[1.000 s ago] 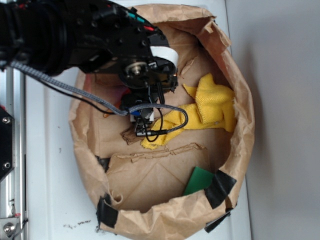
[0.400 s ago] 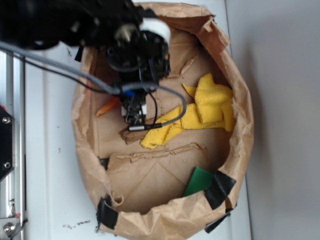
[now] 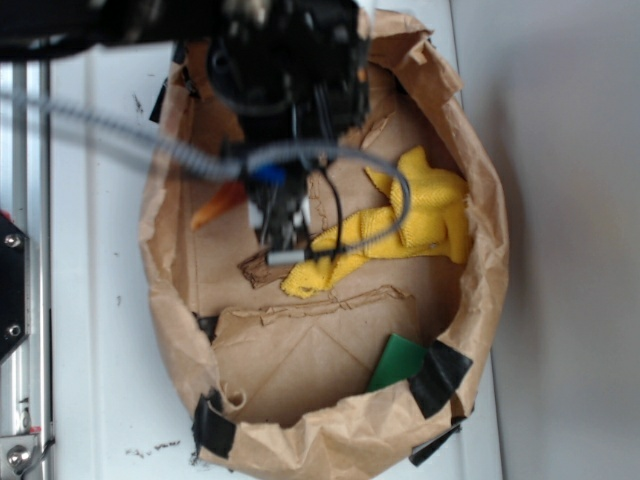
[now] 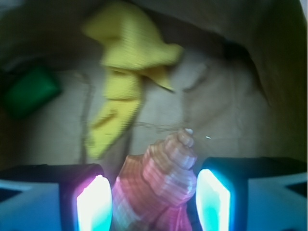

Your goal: Grab the shell.

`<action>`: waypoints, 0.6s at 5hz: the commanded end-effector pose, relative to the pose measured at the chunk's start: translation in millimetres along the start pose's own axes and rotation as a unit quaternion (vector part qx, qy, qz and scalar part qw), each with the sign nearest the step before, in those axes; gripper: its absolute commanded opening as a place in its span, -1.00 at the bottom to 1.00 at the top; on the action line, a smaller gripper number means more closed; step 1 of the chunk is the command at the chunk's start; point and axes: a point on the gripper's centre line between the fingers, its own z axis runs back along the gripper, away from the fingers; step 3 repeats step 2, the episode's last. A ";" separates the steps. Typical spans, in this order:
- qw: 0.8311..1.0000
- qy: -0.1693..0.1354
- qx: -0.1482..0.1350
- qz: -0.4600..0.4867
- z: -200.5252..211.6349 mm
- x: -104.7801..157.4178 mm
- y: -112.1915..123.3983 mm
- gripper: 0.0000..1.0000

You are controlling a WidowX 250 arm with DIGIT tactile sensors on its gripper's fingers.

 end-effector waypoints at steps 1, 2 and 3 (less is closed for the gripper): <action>0.994 -0.054 0.097 -0.023 19.8 4.8 -43.9 -1.00; 0.991 -0.033 0.125 -0.035 14.9 -0.8 -42.6 -0.92; 0.991 -0.033 0.125 -0.035 14.9 -0.8 -42.6 -0.92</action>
